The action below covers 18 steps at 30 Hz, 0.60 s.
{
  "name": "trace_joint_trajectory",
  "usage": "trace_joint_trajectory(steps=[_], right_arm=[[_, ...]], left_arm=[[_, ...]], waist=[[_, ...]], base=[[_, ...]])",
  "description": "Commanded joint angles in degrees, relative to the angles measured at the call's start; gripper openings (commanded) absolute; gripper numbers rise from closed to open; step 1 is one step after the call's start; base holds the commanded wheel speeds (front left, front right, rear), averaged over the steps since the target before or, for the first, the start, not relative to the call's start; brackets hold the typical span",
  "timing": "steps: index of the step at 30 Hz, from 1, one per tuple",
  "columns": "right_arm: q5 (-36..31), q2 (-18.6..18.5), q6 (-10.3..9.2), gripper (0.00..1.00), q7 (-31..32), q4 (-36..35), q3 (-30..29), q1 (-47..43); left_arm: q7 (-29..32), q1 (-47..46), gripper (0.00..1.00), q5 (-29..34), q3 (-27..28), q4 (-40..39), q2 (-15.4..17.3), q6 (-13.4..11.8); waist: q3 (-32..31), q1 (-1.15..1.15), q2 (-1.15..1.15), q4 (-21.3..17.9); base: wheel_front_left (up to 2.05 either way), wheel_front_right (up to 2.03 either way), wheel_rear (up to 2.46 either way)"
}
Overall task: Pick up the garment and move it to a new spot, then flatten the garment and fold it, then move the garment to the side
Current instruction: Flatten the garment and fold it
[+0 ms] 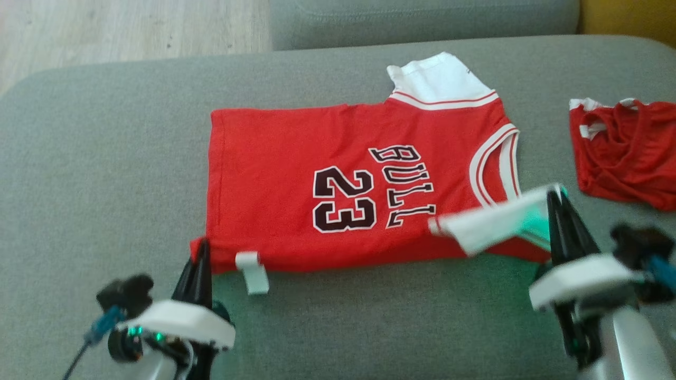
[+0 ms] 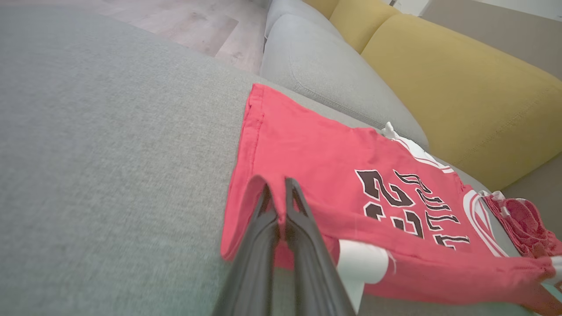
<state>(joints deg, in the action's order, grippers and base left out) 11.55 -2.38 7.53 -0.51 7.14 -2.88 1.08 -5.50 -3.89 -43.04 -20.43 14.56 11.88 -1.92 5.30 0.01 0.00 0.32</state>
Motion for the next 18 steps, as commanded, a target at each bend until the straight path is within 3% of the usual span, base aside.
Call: trace_joint_trajectory(steps=[1, 14, 15, 16, 17, 18], right_arm=[[-1.2, -0.5, -0.04, 0.0, 0.5, -0.1, 1.4, 5.1], [-7.1, -0.5, -0.04, 0.0, 4.3, 18.4, 1.4, 21.2], [-7.3, -0.5, -0.04, 0.0, 4.3, 19.9, 1.3, 22.1], [-7.2, -0.5, -0.04, 0.0, 4.0, 21.4, 1.2, 23.1], [-7.1, -0.5, -0.04, 0.26, 3.9, 23.0, 1.1, 24.0], [-7.3, -0.5, -0.04, 0.42, 4.0, 24.7, 1.2, 25.0]], left_arm=[[0.7, -4.3, 0.0, -0.3, 1.9, -0.5, 0.4, 0.5], [4.2, -14.4, 0.0, 1.2, -0.4, 8.4, 0.1, 1.1], [3.9, -14.8, 0.18, 1.1, -0.2, 8.9, 0.0, 1.1], [3.5, -15.3, 0.46, 1.1, -0.2, 9.3, -0.2, 1.2], [3.1, -15.7, 1.0, 1.2, -0.2, 9.7, -0.3, 1.3], [2.8, -16.1, 1.0, 1.2, -0.2, 10.1, -0.4, 1.4]], waist=[[0.8, -0.01, 0.0, 0.1], [3.0, -0.01, 0.0, 1.2], [3.1, -0.01, 0.0, 1.2], [3.1, -0.01, 0.0, 1.2], [3.2, -0.01, 0.0, 1.2], [3.3, -0.01, 0.0, 1.2]], base=[[0.0, 0.0, 0.0], [0.0, 0.0, 0.0], [0.0, 0.0, 0.0], [0.0, 0.0, 0.0], [0.0, 0.0, 0.0], [0.0, 0.0, 0.0]])
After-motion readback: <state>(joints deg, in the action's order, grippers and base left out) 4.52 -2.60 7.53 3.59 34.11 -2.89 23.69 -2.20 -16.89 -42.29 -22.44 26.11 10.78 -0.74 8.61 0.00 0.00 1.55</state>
